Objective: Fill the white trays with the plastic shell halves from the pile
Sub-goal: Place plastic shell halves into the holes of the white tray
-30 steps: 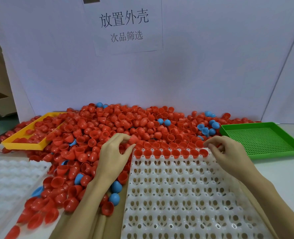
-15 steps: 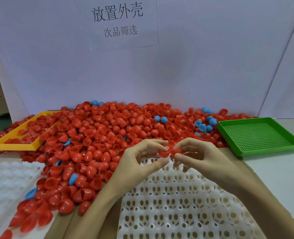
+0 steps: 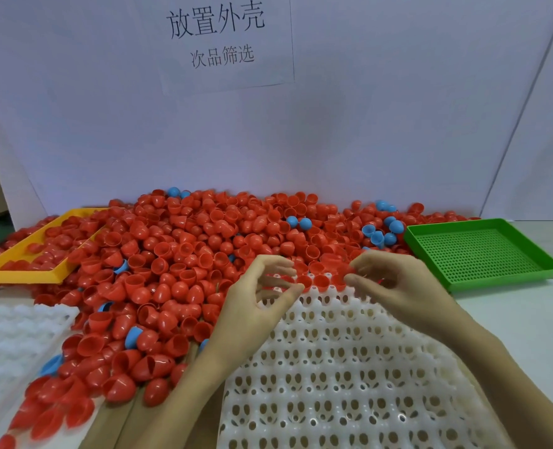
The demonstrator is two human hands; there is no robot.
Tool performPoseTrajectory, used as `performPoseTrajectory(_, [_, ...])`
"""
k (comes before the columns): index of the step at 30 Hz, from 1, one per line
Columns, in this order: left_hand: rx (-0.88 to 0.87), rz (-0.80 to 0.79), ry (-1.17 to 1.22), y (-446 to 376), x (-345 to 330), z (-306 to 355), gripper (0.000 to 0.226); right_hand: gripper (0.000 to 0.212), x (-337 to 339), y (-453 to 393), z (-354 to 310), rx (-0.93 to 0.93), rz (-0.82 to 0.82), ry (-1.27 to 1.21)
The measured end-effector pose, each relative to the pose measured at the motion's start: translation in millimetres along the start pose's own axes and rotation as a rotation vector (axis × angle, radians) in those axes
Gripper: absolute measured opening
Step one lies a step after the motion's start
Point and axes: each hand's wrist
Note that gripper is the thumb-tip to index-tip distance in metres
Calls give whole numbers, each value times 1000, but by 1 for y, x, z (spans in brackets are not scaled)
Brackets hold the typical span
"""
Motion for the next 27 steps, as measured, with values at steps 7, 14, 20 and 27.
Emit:
performPoseTrajectory(7, [-153,-168,-471,5,-7,-12,18,11,25,-1,52,-119,306,339])
performPoseTrajectory(14, [-177,-231,-553,6,-9,-17,13,11,21,-2,54,-175,243,453])
performPoseTrajectory(20, [-138,-179,-467,2,-1,-13,16,10,21,-3,53,-184,269,457])
performPoseTrajectory(27, [13,177,-821,-13,38,-44,30,8,13,-4,45,-129,280,446])
Point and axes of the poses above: each hand's wrist, its own y-axis away from the middle knuckle, its own x-axis out of the back of the hand, z = x × y, and after that the axes turned 9 degrees about -y, right-handed
